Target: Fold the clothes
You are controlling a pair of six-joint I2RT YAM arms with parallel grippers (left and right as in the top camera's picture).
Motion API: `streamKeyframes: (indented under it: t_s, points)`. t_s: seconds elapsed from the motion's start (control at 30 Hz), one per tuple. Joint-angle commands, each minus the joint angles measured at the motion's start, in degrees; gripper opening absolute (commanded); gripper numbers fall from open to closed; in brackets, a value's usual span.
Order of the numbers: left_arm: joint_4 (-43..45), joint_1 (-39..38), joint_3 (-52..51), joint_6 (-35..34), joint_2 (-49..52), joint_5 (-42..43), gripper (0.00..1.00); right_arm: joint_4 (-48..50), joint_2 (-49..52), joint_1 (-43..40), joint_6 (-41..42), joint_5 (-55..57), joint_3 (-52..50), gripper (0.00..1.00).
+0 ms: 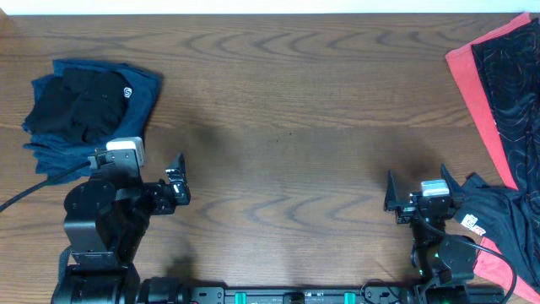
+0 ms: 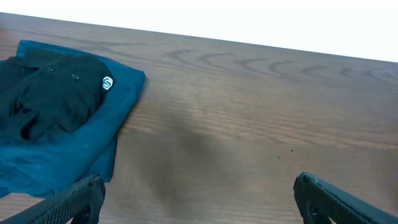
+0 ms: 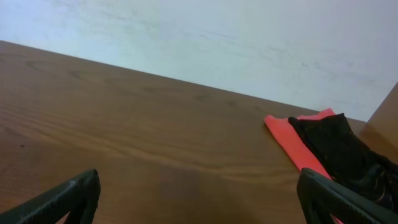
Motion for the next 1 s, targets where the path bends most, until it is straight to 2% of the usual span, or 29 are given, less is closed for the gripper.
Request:
streamKeyframes:
  t_s: [0.0, 0.57, 0.7, 0.83, 0.97]
  points:
    - [0.15, 0.2, -0.39, 1.16, -0.17, -0.68, 0.98, -0.26, -0.15, 0.42, -0.39, -0.44, -0.07, 0.99]
    - [-0.11, 0.2, -0.42, 1.16, -2.14, -0.68, 0.98, -0.26, -0.15, 0.42, -0.39, -0.44, -0.07, 0.99]
    - [-6.01, 0.2, -0.7, 2.05, -5.27, -2.03, 0.98, -0.26, -0.15, 0.44, -0.39, -0.44, -0.07, 0.99]
    - [-7.98, 0.2, -5.88, 2.03, -10.45, -5.44, 0.98, -0.26, -0.15, 0.44, -0.39, -0.44, -0.07, 0.99]
    - [-3.37, 0.2, -15.72, 1.99, -17.42, -5.38, 0.98, -0.26, -0.15, 0.42, -0.39, -0.44, -0.07, 0.99]
